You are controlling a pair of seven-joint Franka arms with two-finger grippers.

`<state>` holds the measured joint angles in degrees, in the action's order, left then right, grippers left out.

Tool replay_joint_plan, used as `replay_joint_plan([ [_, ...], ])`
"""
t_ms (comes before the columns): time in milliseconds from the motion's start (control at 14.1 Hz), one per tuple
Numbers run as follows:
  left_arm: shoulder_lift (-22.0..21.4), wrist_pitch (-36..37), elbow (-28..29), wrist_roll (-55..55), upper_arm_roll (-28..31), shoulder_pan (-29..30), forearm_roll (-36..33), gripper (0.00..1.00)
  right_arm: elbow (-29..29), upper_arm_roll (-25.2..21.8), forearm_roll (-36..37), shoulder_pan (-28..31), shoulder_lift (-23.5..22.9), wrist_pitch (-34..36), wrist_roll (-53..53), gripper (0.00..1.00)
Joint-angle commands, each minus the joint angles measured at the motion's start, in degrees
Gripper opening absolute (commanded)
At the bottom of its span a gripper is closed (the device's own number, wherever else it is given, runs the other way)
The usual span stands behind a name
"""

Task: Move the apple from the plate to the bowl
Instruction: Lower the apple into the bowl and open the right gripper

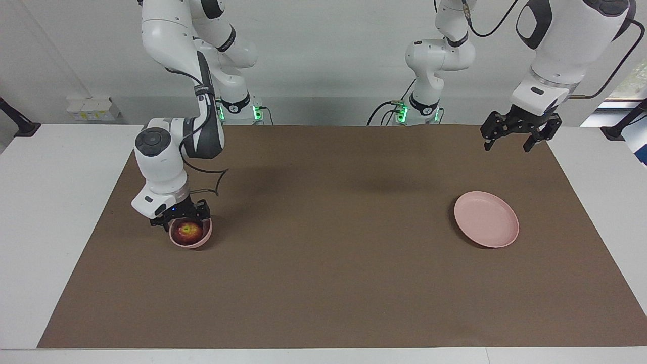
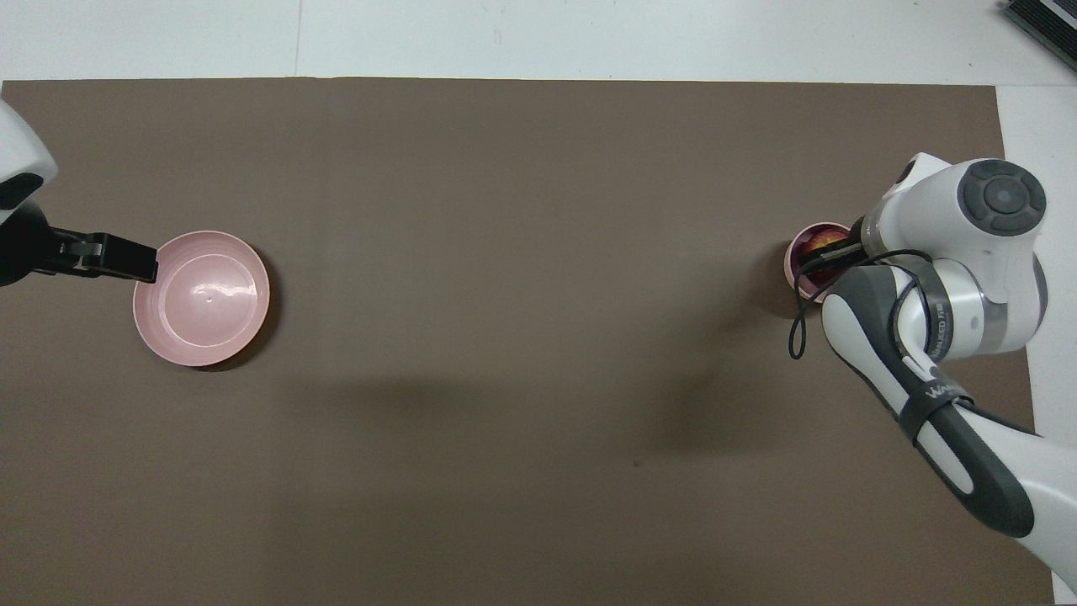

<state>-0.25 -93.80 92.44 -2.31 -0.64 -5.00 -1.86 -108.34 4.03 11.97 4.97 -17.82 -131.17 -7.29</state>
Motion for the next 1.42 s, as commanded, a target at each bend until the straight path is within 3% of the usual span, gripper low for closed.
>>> replay_joint_plan([
  [0, -1.8, 0.1, 1.8, 0.7, 0.0, 0.2, 1.6, 1.00, 0.9, 0.9, 0.3, 0.3, 0.9, 2.4, 1.5, 1.00],
  [285, -1.7, 0.5, 1.7, 0.5, 0.0, 0.5, 2.3, 1.00, 2.5, 1.0, 0.1, 0.2, 4.3, 8.5, 1.8, 1.00],
  [569, -1.5, 0.5, 1.3, 0.3, 0.0, 0.7, 2.3, 1.00, 3.0, 0.7, -7.2, 0.3, 8.7, 18.4, 6.6, 1.00],
  [925, -1.5, 0.5, 1.3, 0.3, 0.1, 1.8, 2.3, 1.00, 5.6, 1.5, -10.3, -0.5, 18.8, 29.5, 16.6, 1.00],
  [1352, -1.5, 0.5, 1.3, 0.3, 0.1, 1.7, 2.3, 1.00, 15.0, 2.6, -9.2, -1.8, 19.6, 41.1, 14.1, 1.00],
])
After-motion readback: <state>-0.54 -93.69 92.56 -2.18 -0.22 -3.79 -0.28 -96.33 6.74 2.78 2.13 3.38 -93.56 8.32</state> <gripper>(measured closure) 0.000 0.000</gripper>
